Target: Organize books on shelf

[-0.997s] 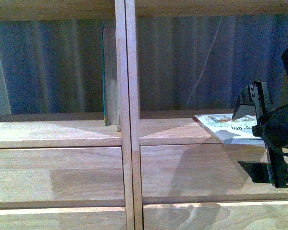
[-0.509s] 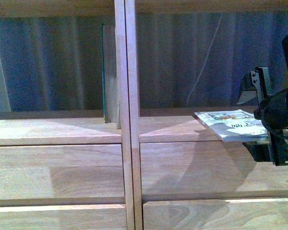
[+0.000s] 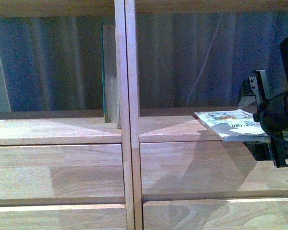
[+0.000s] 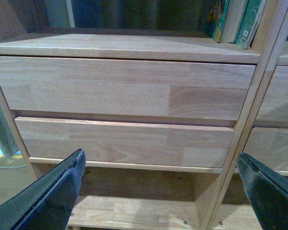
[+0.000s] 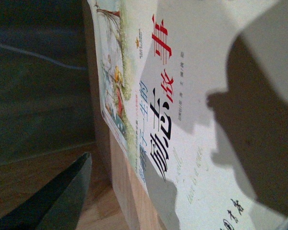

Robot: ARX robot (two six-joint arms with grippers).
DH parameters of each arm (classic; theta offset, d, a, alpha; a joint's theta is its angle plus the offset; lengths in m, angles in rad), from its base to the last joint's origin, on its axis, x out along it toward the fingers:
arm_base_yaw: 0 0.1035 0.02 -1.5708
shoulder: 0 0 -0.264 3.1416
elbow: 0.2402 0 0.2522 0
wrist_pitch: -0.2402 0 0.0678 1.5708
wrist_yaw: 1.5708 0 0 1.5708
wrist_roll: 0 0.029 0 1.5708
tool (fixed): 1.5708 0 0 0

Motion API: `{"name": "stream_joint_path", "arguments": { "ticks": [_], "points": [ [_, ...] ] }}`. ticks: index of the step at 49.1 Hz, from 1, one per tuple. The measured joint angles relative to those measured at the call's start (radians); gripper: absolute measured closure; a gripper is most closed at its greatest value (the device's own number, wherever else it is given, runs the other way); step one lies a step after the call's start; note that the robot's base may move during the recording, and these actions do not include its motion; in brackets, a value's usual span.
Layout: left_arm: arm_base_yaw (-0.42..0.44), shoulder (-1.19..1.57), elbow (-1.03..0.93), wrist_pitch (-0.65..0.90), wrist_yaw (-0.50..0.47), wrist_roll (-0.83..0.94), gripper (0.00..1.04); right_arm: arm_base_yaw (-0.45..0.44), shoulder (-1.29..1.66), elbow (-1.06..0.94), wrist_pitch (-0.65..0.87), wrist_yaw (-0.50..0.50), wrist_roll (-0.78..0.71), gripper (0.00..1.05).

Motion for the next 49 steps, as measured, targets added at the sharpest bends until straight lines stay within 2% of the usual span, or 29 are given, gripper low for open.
{"name": "stream_joint_path", "arguments": {
  "ticks": [11, 23, 40, 49],
  "points": [
    [0.0, 0.0, 0.0, 0.0, 0.0, 0.0, 0.07, 0.002, 0.008, 0.0, 0.003, 0.003, -0.008, 0.6],
    [0.0, 0.0, 0.0, 0.0, 0.0, 0.0, 0.07, 0.002, 0.008, -0.006, 0.031, 0.003, -0.019, 0.95],
    [0.0, 0.0, 0.0, 0.0, 0.0, 0.0, 0.07, -0.003, -0.014, -0.048, 0.072, -0.019, -0.032, 0.97],
    [0.0, 0.0, 0.0, 0.0, 0.0, 0.0, 0.07, -0.028, -0.08, -0.085, 0.081, -0.097, -0.079, 0.97]
  ]
}}
